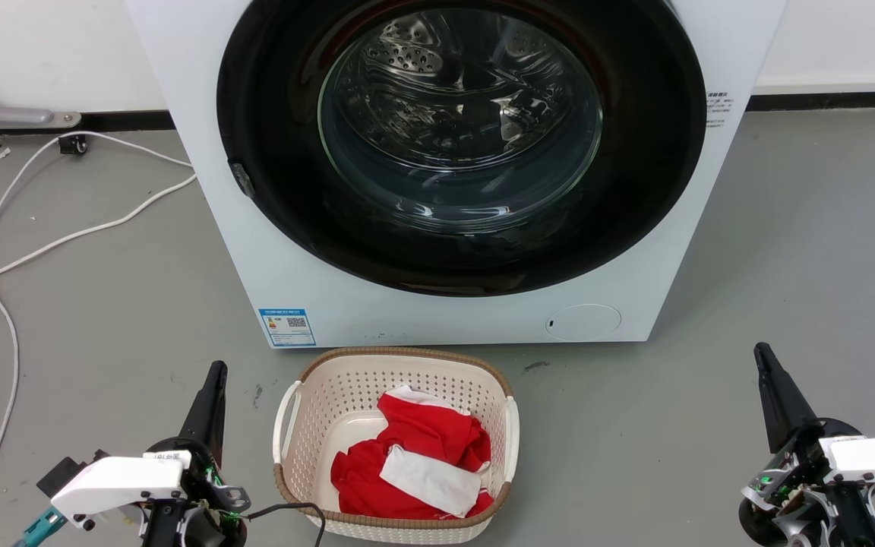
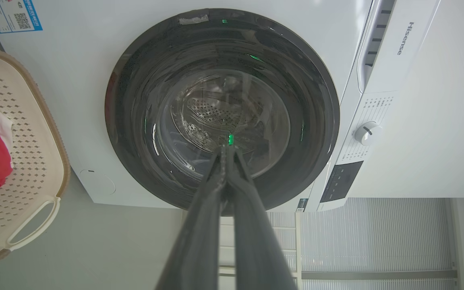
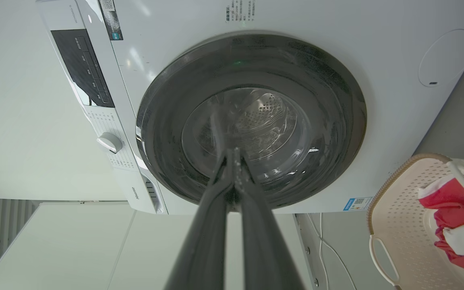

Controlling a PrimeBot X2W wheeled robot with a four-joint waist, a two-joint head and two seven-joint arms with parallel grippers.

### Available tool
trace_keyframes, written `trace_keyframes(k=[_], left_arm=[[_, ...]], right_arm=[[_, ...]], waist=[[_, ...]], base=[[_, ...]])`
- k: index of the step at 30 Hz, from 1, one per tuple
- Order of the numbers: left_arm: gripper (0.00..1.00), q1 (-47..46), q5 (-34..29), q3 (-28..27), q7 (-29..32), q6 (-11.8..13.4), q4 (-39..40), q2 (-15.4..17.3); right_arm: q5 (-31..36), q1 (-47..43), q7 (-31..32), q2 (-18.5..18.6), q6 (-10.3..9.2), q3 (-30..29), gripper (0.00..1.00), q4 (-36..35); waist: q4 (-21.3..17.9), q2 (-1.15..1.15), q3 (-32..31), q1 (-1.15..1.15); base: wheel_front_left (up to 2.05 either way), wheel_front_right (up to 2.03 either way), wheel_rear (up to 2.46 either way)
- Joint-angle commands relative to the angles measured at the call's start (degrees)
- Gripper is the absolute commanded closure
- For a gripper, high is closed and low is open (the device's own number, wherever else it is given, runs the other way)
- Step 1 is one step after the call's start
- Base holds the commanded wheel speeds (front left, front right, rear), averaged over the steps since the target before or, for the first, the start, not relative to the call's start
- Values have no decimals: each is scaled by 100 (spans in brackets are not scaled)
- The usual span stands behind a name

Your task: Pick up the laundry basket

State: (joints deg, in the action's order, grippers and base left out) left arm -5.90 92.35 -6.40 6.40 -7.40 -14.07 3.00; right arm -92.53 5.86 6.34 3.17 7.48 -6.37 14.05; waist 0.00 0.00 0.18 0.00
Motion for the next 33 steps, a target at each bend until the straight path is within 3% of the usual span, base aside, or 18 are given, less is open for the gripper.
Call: trace_keyframes(k=[1,18,19,33], left_arm=[[100,-61,-21,-18,20,-17,-7,-5],[100,-61,-24,-21,23,-17,-7,-7],[0,0,-1,-3,1,1,-2,-1],[0,18,-256,288,-367,1,201,-8]], right_arm=[[30,66,15,-21,2,-9,100,4],[37,67,20,-24,2,-14,100,4],[1,0,8,-6,0,-7,0,2],[283,-54,-359,-10,1,291,0,-141]], waist=[[0,0,0,0],[0,0,0,0],[0,0,0,0],[3,0,8,0]], base=[[0,0,0],[0,0,0],[0,0,0],[0,0,0]])
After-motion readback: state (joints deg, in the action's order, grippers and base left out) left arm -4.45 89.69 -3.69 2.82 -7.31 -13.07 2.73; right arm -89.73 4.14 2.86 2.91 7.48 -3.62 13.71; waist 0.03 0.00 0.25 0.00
